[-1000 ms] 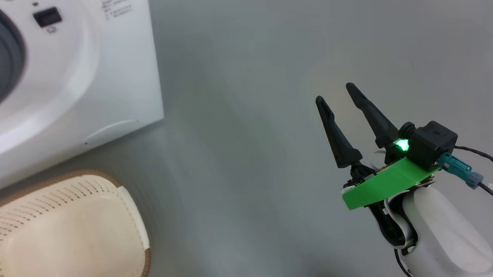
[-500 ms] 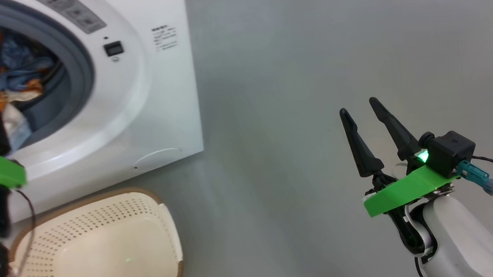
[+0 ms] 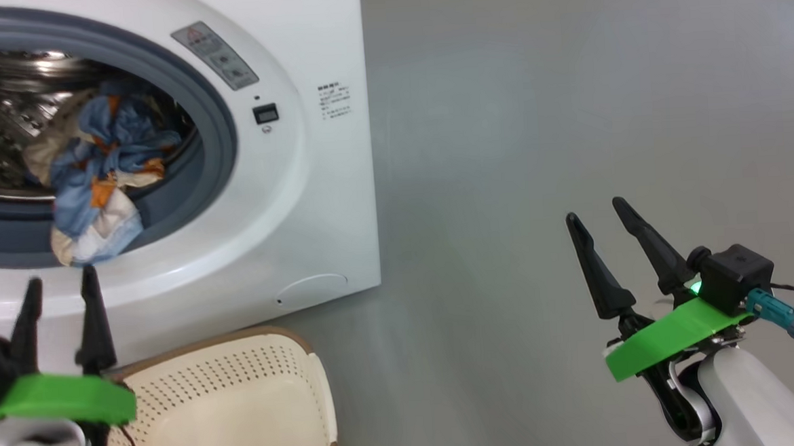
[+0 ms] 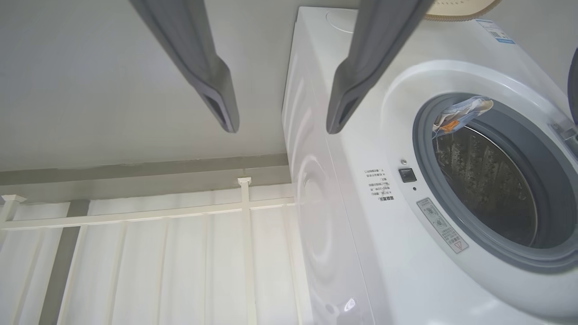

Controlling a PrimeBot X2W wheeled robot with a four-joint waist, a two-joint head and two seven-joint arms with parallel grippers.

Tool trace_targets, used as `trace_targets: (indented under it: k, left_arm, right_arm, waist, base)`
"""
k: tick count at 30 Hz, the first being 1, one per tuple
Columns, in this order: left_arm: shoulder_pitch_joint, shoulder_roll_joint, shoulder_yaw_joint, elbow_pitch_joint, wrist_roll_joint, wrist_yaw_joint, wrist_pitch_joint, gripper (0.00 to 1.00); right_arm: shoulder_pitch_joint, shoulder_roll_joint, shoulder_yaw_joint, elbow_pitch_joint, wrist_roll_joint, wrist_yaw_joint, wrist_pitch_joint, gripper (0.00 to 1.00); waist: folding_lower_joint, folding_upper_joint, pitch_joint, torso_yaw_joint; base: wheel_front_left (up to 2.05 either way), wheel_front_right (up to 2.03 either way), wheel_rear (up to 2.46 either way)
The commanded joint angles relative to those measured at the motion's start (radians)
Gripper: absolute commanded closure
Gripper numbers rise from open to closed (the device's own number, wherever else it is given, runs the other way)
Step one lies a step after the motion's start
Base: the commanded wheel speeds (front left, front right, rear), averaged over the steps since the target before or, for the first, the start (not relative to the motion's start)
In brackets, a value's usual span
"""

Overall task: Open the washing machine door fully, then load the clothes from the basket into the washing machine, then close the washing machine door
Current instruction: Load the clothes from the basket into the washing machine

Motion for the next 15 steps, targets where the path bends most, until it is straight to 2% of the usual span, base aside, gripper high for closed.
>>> trace_targets:
  k: [1, 15]
  left_arm:
    - [0.022, 0.023, 0.044, -0.053, 0.020, 0.010, -0.006, 0.00]
    - [0.218, -0.065, 0.125, -0.240, 0.086, 0.034, -0.006, 0.00]
  right_arm:
    - [0.014, -0.014, 0.014, -0.022, 0.016, 0.004, -0.008, 0.00]
    - [0.060, -0.037, 0.012, -0.033, 0.018, 0.004, -0.008, 0.00]
  waist:
    - [0.0002, 0.0000, -0.035, 0.023]
    - [0.0002, 0.0000, -0.070, 0.051]
  base:
    - [0.00, 0.00, 0.00]
    - [0.00, 0.00, 0.00]
